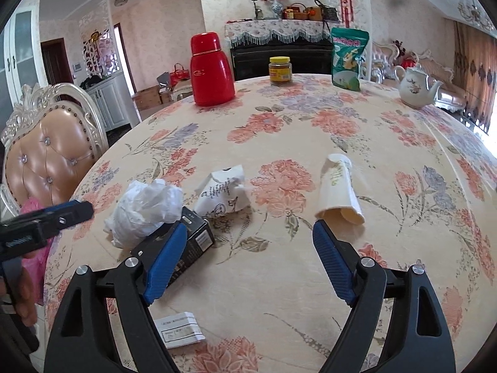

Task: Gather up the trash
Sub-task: 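Grasp the white plastic bag with the left tool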

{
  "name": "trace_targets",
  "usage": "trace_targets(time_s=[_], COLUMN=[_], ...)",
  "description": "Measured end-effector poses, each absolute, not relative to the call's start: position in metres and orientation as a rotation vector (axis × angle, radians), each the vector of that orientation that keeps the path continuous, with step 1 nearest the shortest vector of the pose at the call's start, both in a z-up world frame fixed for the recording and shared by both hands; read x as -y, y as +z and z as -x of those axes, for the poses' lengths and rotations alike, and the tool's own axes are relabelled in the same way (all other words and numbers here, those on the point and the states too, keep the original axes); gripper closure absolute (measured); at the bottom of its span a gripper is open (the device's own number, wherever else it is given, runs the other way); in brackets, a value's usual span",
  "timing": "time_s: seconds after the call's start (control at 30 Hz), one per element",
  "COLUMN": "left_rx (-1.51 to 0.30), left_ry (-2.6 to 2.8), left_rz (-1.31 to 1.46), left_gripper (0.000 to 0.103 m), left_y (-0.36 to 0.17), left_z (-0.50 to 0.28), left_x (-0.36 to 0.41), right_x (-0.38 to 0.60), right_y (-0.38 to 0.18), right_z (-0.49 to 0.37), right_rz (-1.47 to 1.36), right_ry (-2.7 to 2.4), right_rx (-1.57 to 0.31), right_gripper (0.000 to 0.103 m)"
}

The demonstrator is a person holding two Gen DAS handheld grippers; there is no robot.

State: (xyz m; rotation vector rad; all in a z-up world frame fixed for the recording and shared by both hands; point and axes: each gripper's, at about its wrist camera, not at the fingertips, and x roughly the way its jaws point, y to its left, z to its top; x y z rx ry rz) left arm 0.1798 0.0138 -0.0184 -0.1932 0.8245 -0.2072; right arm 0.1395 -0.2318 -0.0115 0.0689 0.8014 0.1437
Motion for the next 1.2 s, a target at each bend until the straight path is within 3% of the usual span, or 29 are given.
trace_targets(time_s=[0.53, 0.87, 1.2], left_rx=[-0.928, -0.943, -0.884], left_ry=[-0.242, -0.272, -0.262], left_rz=[0.193, 0.202, 0.222], left_gripper=[0.043, 0.078, 0.08], left_y=[-0.054, -0.06, -0.037], left_z=[-0.22, -0.223, -0.208], left_x=[0.012, 0.011, 0.0], right_x=[0.246, 0.239, 0.233], right_y=[-0.018, -0.024, -0.028], right_z=[-0.144, -0.145, -0.145], right_rz=[-0.114, -0.102, -0.085], right_ry=[0.116, 0.129, 0.129], right_rx=[-0.812, -0.832, -0.842], right_gripper=[0.019, 0.018, 0.018])
